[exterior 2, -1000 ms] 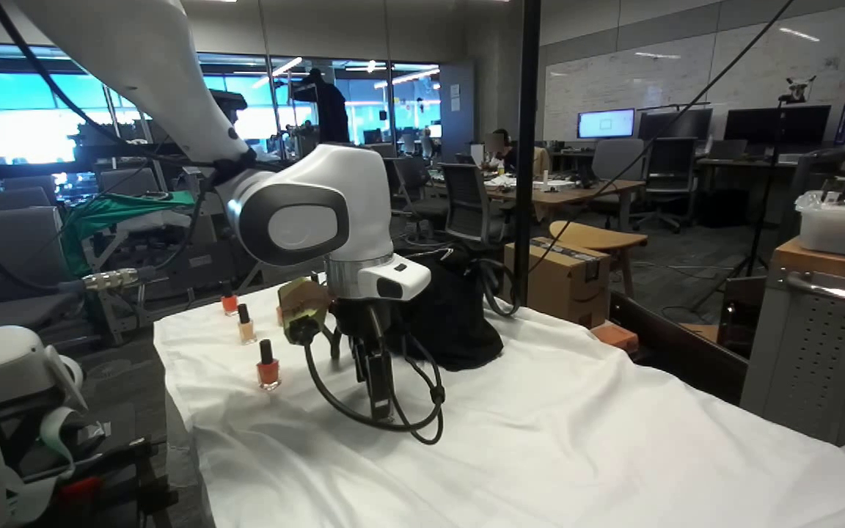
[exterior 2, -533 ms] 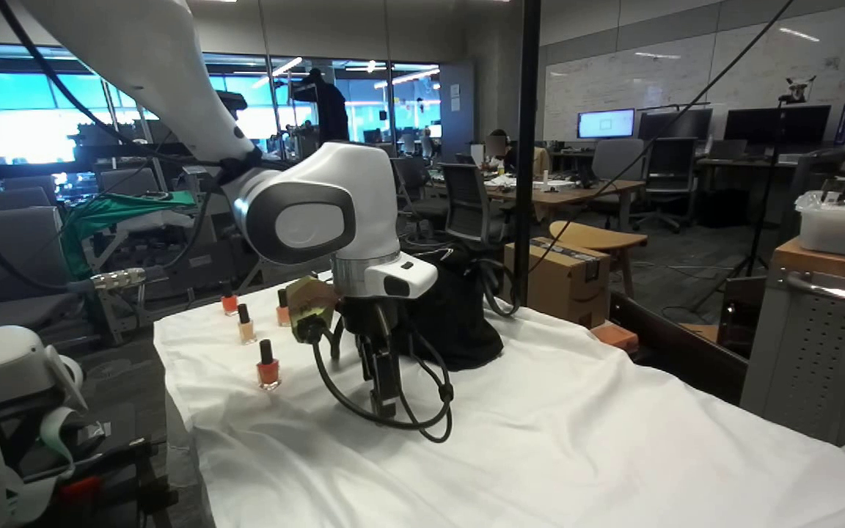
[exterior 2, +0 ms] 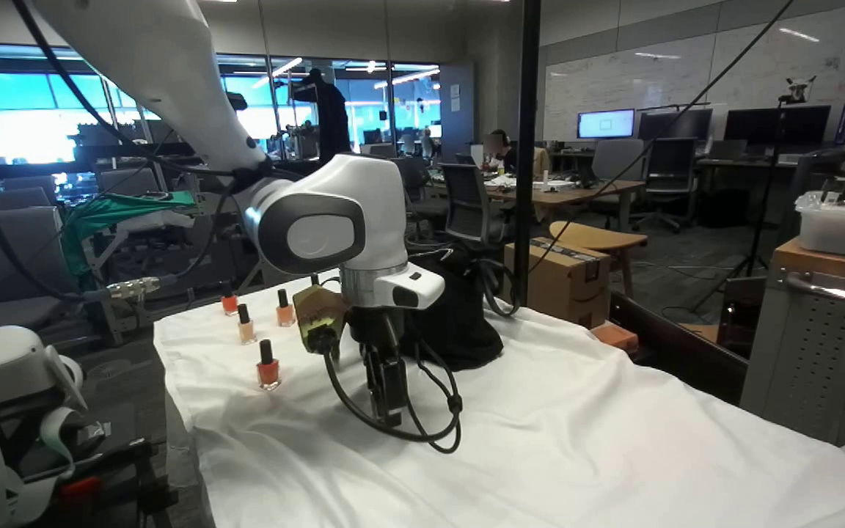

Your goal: Put the nail polish bottles in the bag

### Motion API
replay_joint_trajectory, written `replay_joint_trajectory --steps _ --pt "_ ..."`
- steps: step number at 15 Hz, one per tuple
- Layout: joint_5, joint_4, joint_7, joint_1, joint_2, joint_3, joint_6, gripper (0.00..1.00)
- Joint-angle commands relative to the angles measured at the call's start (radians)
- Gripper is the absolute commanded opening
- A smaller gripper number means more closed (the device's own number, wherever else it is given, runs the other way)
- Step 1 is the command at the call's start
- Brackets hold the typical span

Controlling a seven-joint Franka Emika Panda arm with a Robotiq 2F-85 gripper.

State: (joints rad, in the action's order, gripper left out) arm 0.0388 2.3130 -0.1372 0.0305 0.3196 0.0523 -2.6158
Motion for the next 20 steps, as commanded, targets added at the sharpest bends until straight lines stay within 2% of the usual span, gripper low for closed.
replay_joint_trajectory --steps 1,5,8,11,12,15,17,18,19,20 --pt "-0.026 -0.031 0.037 0.008 0.021 -0.004 0.019 1.00" --pt "-0.018 -0.032 0.035 0.005 0.017 -0.001 0.029 1.00" --pt "-0.008 -0.027 0.031 0.001 0.006 0.003 0.045 0.84" --pt "0.007 -0.025 0.018 -0.007 -0.004 0.011 0.070 0.77" --pt "0.011 -0.026 0.013 -0.009 -0.007 0.013 0.077 0.82" --pt "0.029 -0.028 0.007 -0.015 -0.021 0.018 0.104 0.78" --pt "0.046 -0.032 0.002 -0.018 -0.027 0.019 0.120 0.70" --pt "0.050 -0.035 0.006 -0.017 -0.029 0.017 0.124 0.62" --pt "0.053 -0.037 0.007 -0.016 -0.031 0.016 0.130 0.52" --pt "0.057 -0.040 0.006 -0.017 -0.031 0.016 0.133 0.37"
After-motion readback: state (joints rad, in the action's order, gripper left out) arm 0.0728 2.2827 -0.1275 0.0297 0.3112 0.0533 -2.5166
